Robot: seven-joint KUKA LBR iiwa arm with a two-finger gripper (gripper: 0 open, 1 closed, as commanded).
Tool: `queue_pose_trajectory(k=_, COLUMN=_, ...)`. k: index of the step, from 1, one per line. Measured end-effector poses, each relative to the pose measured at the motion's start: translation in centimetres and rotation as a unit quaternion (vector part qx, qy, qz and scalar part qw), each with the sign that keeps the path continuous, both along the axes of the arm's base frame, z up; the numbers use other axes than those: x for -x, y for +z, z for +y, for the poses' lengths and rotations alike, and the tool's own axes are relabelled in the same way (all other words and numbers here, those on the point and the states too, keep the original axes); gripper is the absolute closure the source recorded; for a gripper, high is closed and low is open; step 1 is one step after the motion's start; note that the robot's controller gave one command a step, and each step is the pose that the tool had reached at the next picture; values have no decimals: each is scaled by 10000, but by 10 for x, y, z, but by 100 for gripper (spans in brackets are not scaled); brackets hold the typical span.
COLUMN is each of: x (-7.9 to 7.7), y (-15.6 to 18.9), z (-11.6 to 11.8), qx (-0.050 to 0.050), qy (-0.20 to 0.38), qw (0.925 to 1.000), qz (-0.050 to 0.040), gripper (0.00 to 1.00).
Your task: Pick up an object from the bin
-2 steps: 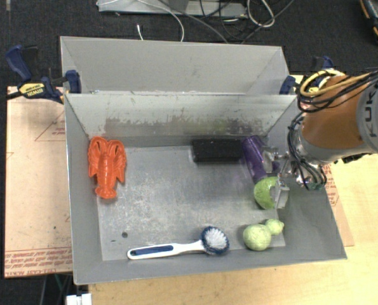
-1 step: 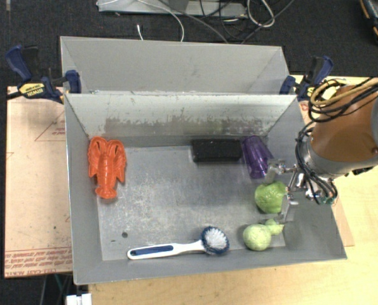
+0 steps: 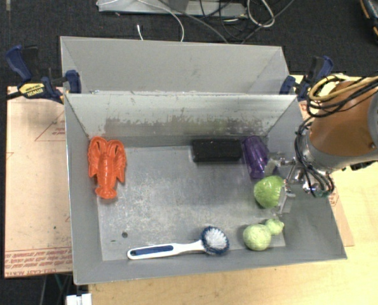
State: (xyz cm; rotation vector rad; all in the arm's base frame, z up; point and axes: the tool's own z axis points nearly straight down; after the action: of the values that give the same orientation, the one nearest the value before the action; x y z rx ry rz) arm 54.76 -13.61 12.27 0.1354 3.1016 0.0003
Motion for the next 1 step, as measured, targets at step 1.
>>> queue_pose_trajectory(k=1, x=3, y=-53, z=-1, qx=-5, qy=-70, qw=9999, qz=91, gripper=0)
